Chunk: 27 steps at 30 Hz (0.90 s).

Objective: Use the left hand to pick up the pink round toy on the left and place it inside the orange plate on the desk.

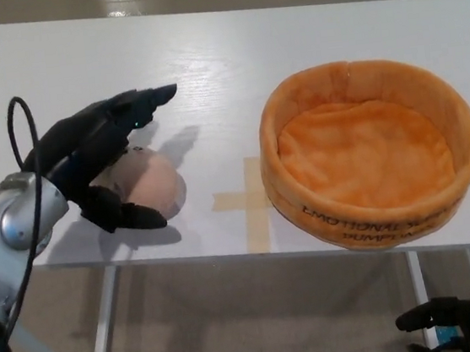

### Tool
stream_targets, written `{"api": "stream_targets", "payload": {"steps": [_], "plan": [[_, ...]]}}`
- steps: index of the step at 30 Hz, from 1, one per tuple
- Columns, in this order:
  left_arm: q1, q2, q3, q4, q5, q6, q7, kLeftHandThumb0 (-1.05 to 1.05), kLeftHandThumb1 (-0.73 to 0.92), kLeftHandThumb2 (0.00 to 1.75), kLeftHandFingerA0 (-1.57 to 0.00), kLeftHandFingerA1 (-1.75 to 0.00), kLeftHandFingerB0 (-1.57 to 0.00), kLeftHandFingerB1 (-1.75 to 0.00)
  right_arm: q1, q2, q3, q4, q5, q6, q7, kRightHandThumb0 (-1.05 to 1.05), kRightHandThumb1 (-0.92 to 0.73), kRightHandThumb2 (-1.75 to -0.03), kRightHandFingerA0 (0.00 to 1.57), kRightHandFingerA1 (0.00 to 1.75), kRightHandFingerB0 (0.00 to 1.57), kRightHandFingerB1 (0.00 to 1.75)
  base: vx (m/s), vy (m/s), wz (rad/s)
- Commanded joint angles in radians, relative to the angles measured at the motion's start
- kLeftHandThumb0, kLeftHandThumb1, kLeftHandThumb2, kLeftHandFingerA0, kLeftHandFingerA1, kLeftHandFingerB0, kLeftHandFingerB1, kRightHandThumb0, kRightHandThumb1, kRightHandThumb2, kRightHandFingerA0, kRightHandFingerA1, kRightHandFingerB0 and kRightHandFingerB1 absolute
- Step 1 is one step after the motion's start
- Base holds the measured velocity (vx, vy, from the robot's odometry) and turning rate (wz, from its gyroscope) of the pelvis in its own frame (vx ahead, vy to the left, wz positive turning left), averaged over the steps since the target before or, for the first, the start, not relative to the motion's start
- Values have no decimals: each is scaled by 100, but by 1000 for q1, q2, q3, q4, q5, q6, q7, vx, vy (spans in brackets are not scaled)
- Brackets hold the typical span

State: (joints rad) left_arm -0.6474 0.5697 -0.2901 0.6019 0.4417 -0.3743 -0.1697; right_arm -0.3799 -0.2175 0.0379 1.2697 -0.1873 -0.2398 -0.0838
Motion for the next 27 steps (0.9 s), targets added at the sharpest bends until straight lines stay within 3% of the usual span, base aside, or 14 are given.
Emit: {"api": "stream_targets", "payload": {"steps": [1,9,10,12,13,14,15,16,17,19,21,22,27], "plan": [[-9,-5,-32,54,84,8,54,-61,39,75,0,0,0,-8,7,1,-1,7,0,10,13,-23,-44,-83,76,88,70,81,0,0,0],[-7,-20,-60,127,91,-12,53,-64,41,74,0,0,-2,-8,5,3,-1,7,0,6,13,-22,-44,-83,84,95,72,83,0,0,0],[-7,-27,-65,142,91,-17,55,-57,38,76,-1,-20,-3,-22,7,1,3,7,-4,-1,13,-23,-43,-84,85,95,72,83,0,0,0],[-12,-30,-67,151,91,-20,57,-57,38,76,-1,-20,-3,-22,6,0,4,8,-6,-3,13,-23,-43,-84,85,95,72,83,0,0,0],[-13,-34,-65,164,83,-31,56,-43,59,61,-29,-34,-9,-22,5,-1,5,7,-7,-2,13,-24,-44,-83,78,90,71,82,0,0,0],[-14,-38,-62,179,72,-45,55,-43,59,61,-29,-34,-9,-22,4,-1,6,7,-7,0,12,-24,-44,-83,78,90,71,82,0,0,0],[-12,-48,-44,194,36,-67,39,-24,75,63,-78,-50,-39,-33,3,-1,5,7,-7,2,12,-24,-44,-83,77,89,72,82,0,0,0],[-8,-58,-24,204,-2,-82,18,-22,84,65,-106,-58,-71,-45,3,0,4,8,-5,5,13,-23,-45,-83,78,90,70,81,0,0,0],[-6,-65,-10,211,-29,-93,4,-22,84,65,-106,-58,-71,-45,3,0,4,8,-5,7,14,-23,-45,-83,78,90,70,81,0,0,0],[-5,-78,8,227,-42,-111,14,-20,82,65,-111,-94,-87,-61,0,-1,4,8,-4,9,17,-25,-44,-83,79,91,70,81,0,0,0],[-6,-81,13,234,-42,-122,22,-20,82,65,-111,-94,-87,-61,0,-2,4,8,-5,8,17,-25,-44,-83,79,91,70,81,0,0,0],[-8,-86,19,246,-36,-142,45,-21,83,65,-107,-110,-80,-78,-2,-2,4,9,-5,10,17,-24,-45,-83,76,89,69,81,0,0,0],[-14,-92,33,257,-39,-153,51,-24,85,64,-103,-113,-77,-85,-5,-1,1,11,-2,11,17,-23,-45,-83,81,93,70,81,0,0,0]]}}
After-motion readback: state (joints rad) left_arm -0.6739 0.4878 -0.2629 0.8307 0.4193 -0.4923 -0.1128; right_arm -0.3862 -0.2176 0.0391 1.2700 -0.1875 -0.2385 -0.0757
